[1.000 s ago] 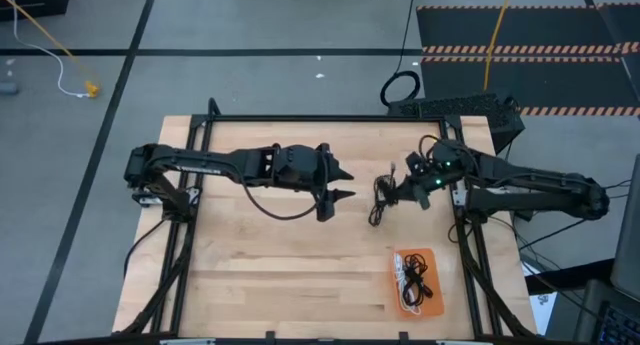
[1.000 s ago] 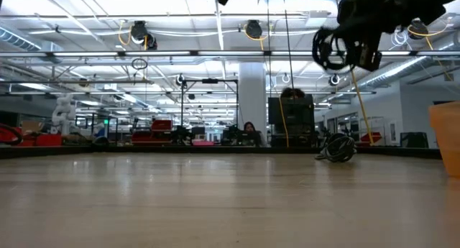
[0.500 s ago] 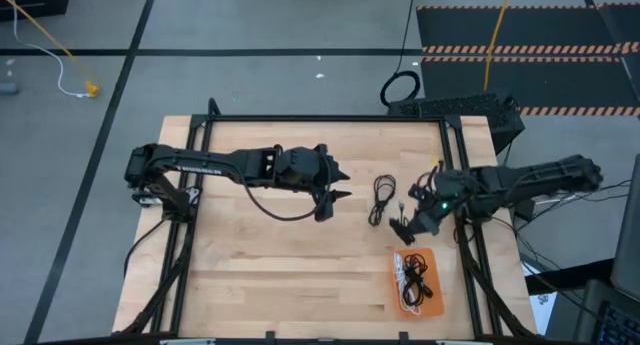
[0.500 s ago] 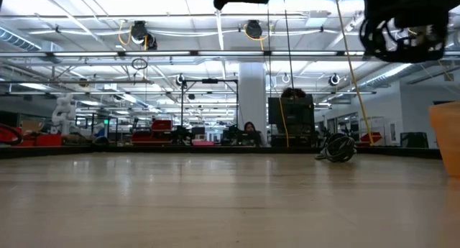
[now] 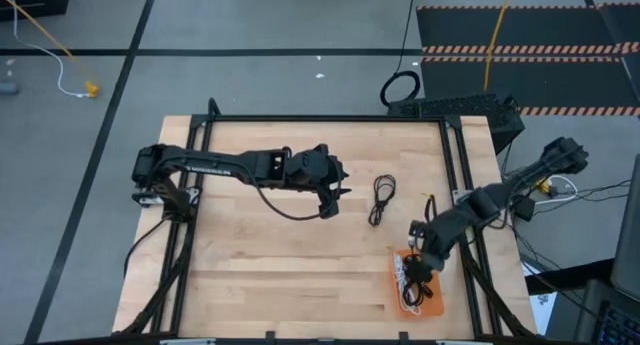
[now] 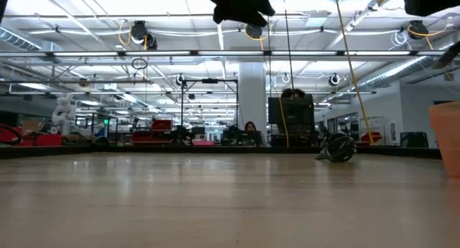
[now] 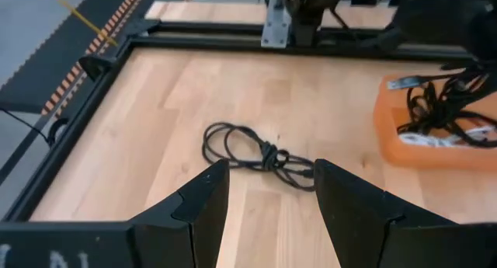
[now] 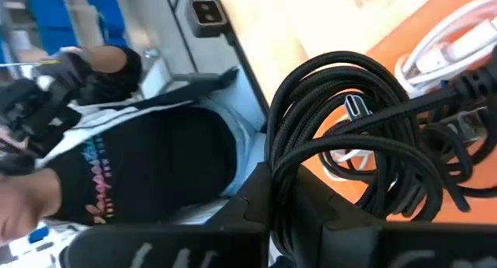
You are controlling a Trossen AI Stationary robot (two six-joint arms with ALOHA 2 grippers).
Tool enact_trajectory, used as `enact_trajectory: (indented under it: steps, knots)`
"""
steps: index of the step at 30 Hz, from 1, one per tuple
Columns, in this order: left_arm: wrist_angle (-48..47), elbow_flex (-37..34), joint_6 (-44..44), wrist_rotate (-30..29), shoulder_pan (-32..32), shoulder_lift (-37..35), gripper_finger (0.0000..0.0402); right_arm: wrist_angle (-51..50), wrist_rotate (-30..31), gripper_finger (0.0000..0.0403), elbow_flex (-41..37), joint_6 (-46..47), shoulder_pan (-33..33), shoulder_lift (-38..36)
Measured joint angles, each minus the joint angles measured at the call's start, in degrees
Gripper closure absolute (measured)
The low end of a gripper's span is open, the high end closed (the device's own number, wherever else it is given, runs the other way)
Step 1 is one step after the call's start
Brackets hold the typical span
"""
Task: Pick and place USB-C Cables
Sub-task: Put the top black charger cable into the bin, then put the black charger cable into the orange bin
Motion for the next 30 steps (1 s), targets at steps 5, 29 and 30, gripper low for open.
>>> enact_trajectory:
  steps: [5, 29, 30]
  knots:
    - [-0.66, 0.00, -0.79, -0.04, 0.15, 1.87, 0.0208, 3.64, 0.47, 0.0368, -0.04, 2.14, 2.80, 4.96]
    - [8.93, 0.07, -5.25, 0.00, 0.57, 11.41, 0.0208, 14.94, 10.24, 0.0209, -0.04, -8.09, -0.20, 1.44]
    - [9.58, 0.07, -6.15, 0.89, 0.87, 12.73, 0.0208, 14.51, 10.37, 0.0209, -0.04, -9.04, -1.10, 1.22]
